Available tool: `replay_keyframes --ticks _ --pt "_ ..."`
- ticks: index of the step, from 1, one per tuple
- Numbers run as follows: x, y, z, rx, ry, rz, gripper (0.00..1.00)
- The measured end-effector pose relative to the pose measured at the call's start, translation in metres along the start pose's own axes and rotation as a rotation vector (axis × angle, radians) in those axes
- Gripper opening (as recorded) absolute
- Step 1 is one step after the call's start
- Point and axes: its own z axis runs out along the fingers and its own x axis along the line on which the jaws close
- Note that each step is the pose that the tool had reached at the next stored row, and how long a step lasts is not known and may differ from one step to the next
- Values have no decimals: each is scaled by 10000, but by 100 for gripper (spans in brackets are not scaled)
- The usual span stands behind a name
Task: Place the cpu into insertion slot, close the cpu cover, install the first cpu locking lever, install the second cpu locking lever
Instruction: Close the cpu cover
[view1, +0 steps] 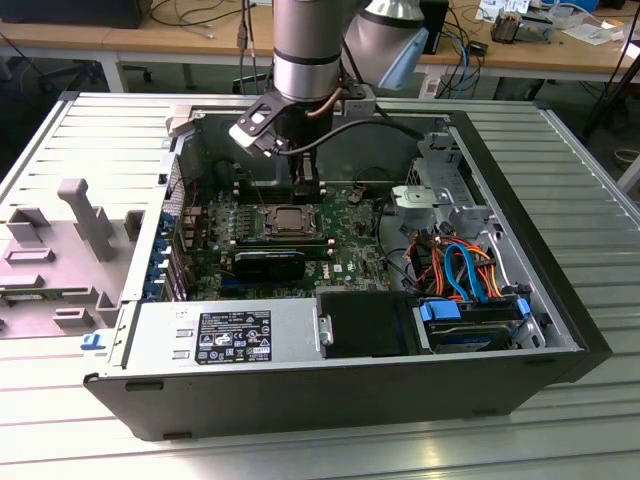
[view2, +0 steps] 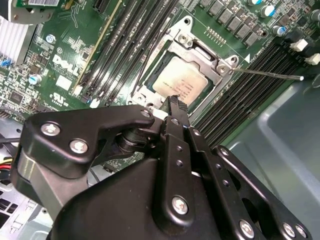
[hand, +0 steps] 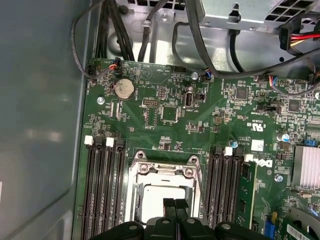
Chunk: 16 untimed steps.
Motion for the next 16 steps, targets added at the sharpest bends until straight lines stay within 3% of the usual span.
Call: replay_keyframes --ticks 16 --pt "10 -109 10 0 0 -1 11"
